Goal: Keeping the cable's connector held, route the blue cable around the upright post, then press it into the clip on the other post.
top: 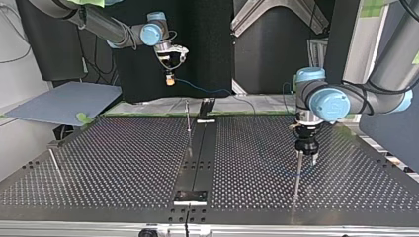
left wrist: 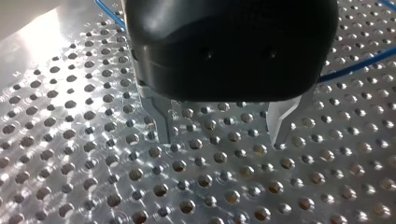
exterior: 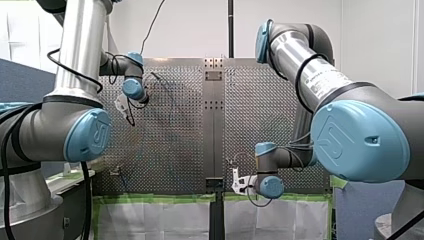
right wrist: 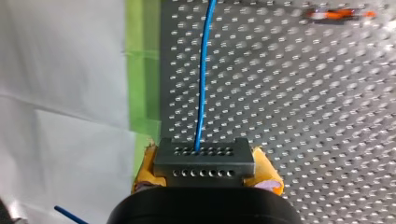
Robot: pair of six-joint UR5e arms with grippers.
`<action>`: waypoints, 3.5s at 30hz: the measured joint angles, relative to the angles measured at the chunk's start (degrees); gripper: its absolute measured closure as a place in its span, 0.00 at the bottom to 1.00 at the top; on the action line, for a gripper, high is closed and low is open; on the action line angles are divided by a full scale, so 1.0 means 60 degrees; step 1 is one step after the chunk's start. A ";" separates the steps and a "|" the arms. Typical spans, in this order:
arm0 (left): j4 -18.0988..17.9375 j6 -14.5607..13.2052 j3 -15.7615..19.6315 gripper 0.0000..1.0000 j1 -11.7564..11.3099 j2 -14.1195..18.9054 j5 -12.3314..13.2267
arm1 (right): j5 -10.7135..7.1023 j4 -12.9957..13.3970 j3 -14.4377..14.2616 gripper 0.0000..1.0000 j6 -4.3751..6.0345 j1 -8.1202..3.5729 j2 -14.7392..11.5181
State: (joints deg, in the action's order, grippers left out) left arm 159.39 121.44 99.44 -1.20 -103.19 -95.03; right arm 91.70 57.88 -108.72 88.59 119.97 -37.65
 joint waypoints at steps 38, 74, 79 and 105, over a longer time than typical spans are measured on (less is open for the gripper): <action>0.1598 0.0870 0.0004 0.00 -0.0011 -0.0774 0.1201 | -0.0253 -0.0095 -0.0023 1.00 -0.0269 0.0095 -0.2836; 0.2387 0.0524 0.0005 0.00 0.0042 -0.0781 0.1211 | -0.0339 0.1924 -0.0670 1.00 0.0061 0.0060 -0.1010; 0.2314 0.0775 0.0091 0.00 0.0057 -0.0782 0.1131 | -0.0347 0.1926 -0.0651 1.00 0.0061 0.0076 -0.0751; 0.1405 0.2757 0.0768 0.00 -0.0462 -0.0393 0.1062 | -0.0356 0.1771 -0.0585 1.00 0.0004 0.0096 -0.0695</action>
State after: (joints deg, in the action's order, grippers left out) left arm 167.82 137.98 104.05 -3.97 -105.55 -88.66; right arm 89.57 68.50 -112.23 88.62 120.55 -41.82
